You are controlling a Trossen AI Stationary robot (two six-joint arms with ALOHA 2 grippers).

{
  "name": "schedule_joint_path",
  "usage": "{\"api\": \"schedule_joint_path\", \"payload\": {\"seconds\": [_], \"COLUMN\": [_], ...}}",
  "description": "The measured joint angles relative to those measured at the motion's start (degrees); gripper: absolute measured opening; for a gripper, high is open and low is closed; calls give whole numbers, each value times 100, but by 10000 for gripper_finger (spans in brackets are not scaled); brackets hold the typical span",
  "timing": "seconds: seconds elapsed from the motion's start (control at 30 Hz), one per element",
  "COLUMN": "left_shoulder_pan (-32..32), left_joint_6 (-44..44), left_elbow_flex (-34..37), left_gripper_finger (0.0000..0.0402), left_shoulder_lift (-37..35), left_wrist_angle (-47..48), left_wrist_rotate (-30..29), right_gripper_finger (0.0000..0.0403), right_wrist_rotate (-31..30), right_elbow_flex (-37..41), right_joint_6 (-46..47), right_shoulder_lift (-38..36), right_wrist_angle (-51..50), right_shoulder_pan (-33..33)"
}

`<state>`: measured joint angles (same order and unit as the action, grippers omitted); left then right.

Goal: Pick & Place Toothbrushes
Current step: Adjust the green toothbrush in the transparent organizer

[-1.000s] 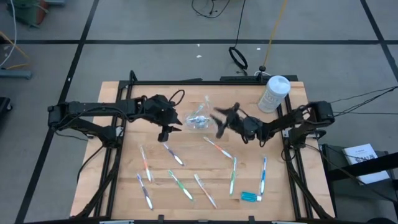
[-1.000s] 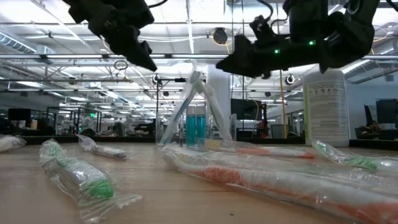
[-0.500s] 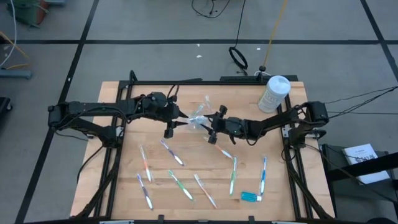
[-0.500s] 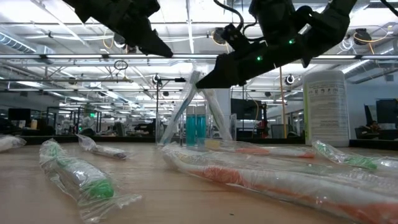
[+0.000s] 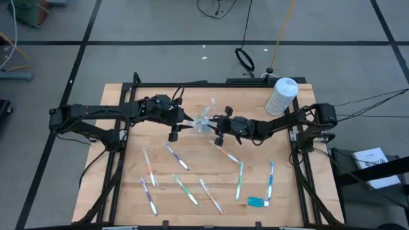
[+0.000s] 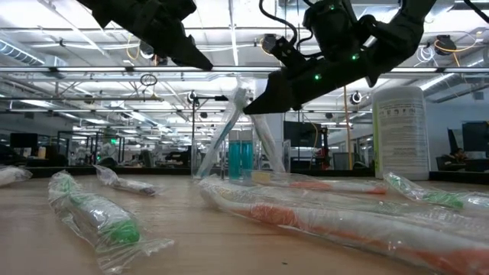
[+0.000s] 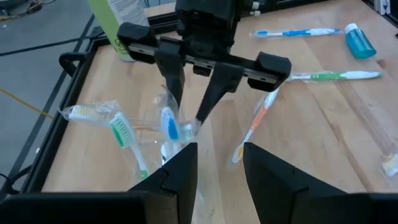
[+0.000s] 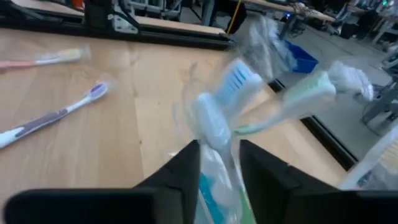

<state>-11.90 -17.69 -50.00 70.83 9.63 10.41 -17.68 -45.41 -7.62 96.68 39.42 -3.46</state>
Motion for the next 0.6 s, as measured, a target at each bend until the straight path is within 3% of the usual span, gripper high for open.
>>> {"api": "schedule_joint_path", "payload": {"seconds": [0.23, 0.43, 0.6], "left_shoulder_pan": [0, 0, 0], "left_joint_6": [-17, -15, -15], "left_elbow_flex": [0, 2, 2], "left_gripper_finger": [134, 134, 134], "left_shoulder_lift": [0, 0, 0], "left_wrist_angle": [0, 6, 104], "left_wrist_rotate": [0, -1, -2], "right_gripper_finger": [9, 10, 2], "right_wrist_rotate": [-25, -133, -831], "right_elbow_flex": [0, 0, 0], "right_joint_6": [-43, 72, 245], "right_shoulder_lift": [0, 0, -2], "right_wrist_angle": [26, 174, 393], "right_shoulder_pan": [-14, -11, 4]}}
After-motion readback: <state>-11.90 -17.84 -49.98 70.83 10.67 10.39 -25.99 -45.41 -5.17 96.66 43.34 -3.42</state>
